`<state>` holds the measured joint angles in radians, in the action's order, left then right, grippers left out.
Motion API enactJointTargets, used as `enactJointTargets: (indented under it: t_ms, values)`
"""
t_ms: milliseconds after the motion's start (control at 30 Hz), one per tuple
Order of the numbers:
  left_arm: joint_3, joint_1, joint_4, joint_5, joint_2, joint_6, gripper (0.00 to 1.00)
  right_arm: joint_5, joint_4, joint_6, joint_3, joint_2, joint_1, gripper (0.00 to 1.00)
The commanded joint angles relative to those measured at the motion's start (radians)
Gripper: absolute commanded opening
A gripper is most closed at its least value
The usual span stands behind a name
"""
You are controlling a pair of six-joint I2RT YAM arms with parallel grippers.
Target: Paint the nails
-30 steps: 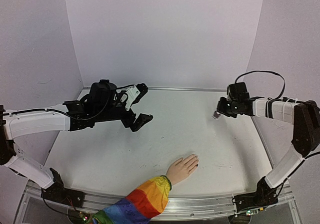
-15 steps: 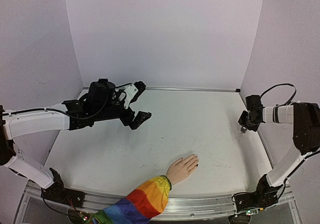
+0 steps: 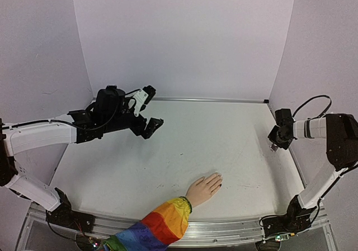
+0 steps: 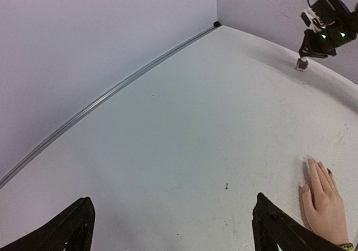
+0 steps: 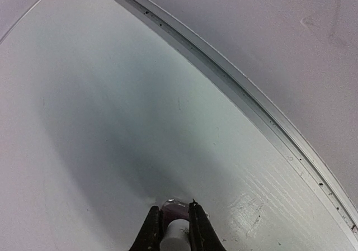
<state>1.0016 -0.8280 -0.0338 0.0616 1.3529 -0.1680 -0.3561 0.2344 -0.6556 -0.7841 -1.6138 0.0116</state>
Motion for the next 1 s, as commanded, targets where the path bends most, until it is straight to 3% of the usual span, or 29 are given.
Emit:
enactJointTargets:
  t_ms: [0,133,300,367,400,500,633,767,967]
  values:
    - [0.057,0.098,0.04,0.023,-0.068,0.108,1.0,-0.003,-0.006,0.001,0.012,0.011,-0.004,0.27]
    - [0.066,0.184,0.0,0.141,-0.101,0.141,1.0,0.029,0.001,0.054,0.024,0.071,-0.035,0.52]
    - [0.097,0.327,-0.071,0.168,-0.165,0.217,0.99,0.075,0.002,0.158,0.034,0.205,-0.047,0.8]
    - [0.084,0.402,-0.094,0.167,-0.209,0.252,0.99,0.14,0.003,0.251,0.038,0.285,-0.047,0.95]
    - [0.067,0.441,-0.101,0.166,-0.236,0.258,1.0,0.183,0.003,0.304,0.037,0.323,-0.047,0.98]
    - [0.008,0.563,-0.106,0.148,-0.327,0.259,0.99,0.315,-0.003,0.44,0.048,0.47,-0.046,0.98]
    - [-0.039,0.7,-0.107,0.067,-0.394,0.253,0.99,0.518,0.041,0.491,0.088,0.669,-0.045,0.98]
    - [-0.054,0.73,-0.105,0.054,-0.434,0.214,0.99,0.552,0.03,0.497,0.072,0.786,-0.045,0.98]
    - [-0.053,0.73,-0.104,0.0,-0.438,0.202,0.99,0.548,0.007,0.494,0.045,0.781,-0.045,0.98]
